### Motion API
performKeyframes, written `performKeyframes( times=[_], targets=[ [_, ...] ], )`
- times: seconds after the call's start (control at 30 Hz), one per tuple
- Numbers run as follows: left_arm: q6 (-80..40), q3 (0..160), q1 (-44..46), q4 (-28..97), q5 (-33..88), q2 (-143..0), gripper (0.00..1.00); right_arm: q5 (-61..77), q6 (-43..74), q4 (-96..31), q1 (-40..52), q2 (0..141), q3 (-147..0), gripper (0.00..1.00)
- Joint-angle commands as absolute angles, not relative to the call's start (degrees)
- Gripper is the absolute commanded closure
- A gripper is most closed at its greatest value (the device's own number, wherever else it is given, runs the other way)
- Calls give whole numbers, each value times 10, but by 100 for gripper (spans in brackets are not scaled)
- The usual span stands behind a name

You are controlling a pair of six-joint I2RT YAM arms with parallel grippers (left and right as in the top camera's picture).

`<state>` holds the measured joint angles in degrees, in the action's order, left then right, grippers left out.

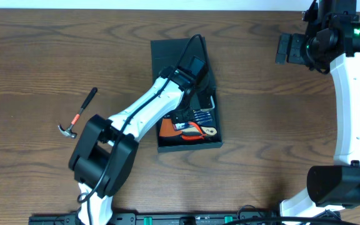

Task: Pack container
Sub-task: 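Carry the screwdriver over the box with the left gripper and release, then move the left gripper back to the claw hammer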

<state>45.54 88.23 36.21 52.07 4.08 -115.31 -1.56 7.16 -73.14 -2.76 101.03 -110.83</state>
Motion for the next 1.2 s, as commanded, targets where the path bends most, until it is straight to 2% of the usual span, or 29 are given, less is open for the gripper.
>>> performKeyframes(
  times=[0.0, 0.03, 0.1, 0.13, 0.23, 0.27, 0.33, 0.73, 0.83, 1.0, 1.1, 1.17],
  targets=[
    [467, 888, 355, 522, 41, -1168, 94, -22, 66, -733, -30, 1008, -1104, 1],
    [467, 888, 355, 521, 40, -1168, 93, -22, 66, -733, -30, 1008, -1104, 1],
    [467, 888, 355, 521, 40, -1168, 62, -22, 65, -733, -30, 1008, -1104, 1],
    [467, 888, 354, 521, 40, -1168, 53, -22, 65, -733, -30, 1008, -1104, 1],
    [466, 888, 352, 522, 40, -1168, 51, -22, 66, -733, -30, 1008, -1104, 1],
    [464, 888, 350, 522, 39, -1168, 45, -22, 65, -733, -30, 1008, -1104, 1],
    [464, 888, 350, 525, 36, -1168, 40, -22, 66, -733, -30, 1008, -1104, 1],
    [412, 888, 350, 559, -9, -1065, 37, -22, 65, -731, -30, 1008, -1104, 1],
    [398, 888, 350, 563, -30, -1012, 22, -22, 65, -731, -30, 1008, -1104, 1],
    [331, 888, 328, 577, -102, -925, 9, -22, 64, -731, -30, 1008, -1104, 1],
    [269, 888, 264, 593, -101, -887, 0, -22, 61, -731, -30, 1008, -1104, 1],
    [241, 888, 204, 609, -96, -875, 1, -22, 61, -731, -30, 1008, -1104, 1]
  ],
)
